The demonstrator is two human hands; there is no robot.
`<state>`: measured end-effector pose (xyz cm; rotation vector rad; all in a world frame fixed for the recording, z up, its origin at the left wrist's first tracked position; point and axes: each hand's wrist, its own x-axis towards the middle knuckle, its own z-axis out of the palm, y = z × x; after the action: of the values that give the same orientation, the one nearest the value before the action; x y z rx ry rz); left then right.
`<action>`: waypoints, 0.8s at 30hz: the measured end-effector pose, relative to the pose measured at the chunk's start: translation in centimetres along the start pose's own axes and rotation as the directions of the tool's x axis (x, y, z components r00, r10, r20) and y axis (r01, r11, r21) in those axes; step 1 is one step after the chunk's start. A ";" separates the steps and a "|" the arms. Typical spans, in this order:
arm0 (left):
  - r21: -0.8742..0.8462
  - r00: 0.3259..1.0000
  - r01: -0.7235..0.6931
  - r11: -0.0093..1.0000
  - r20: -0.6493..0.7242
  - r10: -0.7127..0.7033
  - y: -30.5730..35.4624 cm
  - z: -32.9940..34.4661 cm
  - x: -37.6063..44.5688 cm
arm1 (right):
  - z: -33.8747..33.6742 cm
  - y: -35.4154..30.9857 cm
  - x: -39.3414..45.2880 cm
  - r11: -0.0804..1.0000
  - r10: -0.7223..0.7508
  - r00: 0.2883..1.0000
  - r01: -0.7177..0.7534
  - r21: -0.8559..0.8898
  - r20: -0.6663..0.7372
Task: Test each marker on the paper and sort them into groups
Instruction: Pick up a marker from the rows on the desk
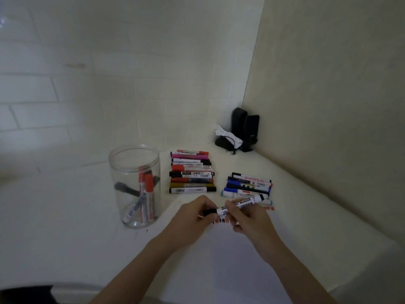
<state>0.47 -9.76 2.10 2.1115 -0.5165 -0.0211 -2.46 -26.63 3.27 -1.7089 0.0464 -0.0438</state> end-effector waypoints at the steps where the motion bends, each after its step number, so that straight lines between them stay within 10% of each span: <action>1: 0.053 0.999 -0.035 0.998 0.023 0.033 0.3 0.2 -0.1 | 0.1 0.1 0.1 1.000 -0.024 1.000 0.024 -0.018 -0.009; 15: 0.151 0.972 -0.227 0.962 0.094 0.215 0.7 0.3 -0.4 | -0.3 0.2 -0.1 0.993 -0.109 0.993 0.107 0.040 0.035; 24: 0.158 1.000 -0.024 0.987 0.024 0.021 -0.1 -0.3 -0.5 | -1.6 0.7 0.5 0.982 0.028 0.999 -0.023 0.187 -0.026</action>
<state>0.09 -9.25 2.08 2.2629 -0.5714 0.0097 -2.09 -28.35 2.83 -1.5193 0.0827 -0.0517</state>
